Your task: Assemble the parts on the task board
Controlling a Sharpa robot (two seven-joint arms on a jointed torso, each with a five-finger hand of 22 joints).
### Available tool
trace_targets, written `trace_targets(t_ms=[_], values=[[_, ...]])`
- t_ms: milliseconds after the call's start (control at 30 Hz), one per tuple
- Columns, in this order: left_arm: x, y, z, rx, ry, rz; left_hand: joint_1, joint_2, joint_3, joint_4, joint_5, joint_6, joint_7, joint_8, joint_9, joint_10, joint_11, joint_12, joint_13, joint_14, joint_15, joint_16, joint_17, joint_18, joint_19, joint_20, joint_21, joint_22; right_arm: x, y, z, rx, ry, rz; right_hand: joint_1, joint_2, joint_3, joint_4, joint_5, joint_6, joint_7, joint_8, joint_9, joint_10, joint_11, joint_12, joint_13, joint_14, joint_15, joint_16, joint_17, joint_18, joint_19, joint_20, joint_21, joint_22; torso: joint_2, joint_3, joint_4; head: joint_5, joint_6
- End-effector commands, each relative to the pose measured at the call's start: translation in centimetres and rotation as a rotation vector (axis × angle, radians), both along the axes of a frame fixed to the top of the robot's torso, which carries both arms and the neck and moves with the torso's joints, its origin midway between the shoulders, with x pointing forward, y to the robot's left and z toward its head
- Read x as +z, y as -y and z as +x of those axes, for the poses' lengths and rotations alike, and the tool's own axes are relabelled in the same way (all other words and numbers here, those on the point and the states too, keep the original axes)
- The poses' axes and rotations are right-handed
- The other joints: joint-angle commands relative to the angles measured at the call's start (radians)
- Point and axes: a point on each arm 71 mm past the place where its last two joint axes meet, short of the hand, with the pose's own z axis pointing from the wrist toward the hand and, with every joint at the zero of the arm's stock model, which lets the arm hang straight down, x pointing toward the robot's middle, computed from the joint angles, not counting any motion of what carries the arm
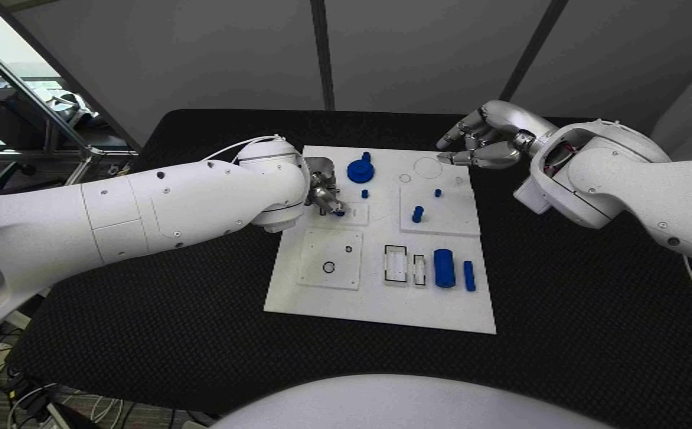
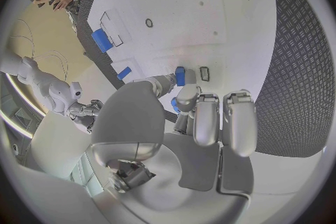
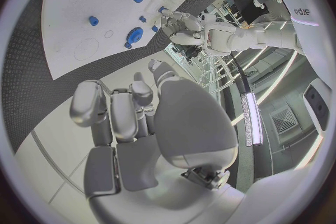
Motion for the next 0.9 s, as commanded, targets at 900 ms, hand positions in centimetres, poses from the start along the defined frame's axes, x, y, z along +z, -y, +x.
trace_targets(t_ms=[900], values=[[-0.61, 0.50, 0.35, -0.003, -0.042, 0.016, -0.176, 0.005, -0.063, -0.023, -0.002, 0.048, -0.019, 0.018, 0.000, 0.026, -0.011, 0.035, 0.023, 0.065, -0.014, -0.007, 0.112, -0.099, 0.052, -0.011, 0.014, 0.173, 0.11, -0.13, -0.01, 0.010, 0.002, -0.002, 0.003, -0.002, 0.004, 0.008, 0.011, -0.006, -0.002, 0.005, -0.002, -0.005, -0.002, -0.006, -0.002, 0.031, -0.005, -0.007, -0.002, 0.018, 0.007, -0.002, -0.004, 0.000, 0.000, 0.0002, 0.0001, -0.005, -0.005]])
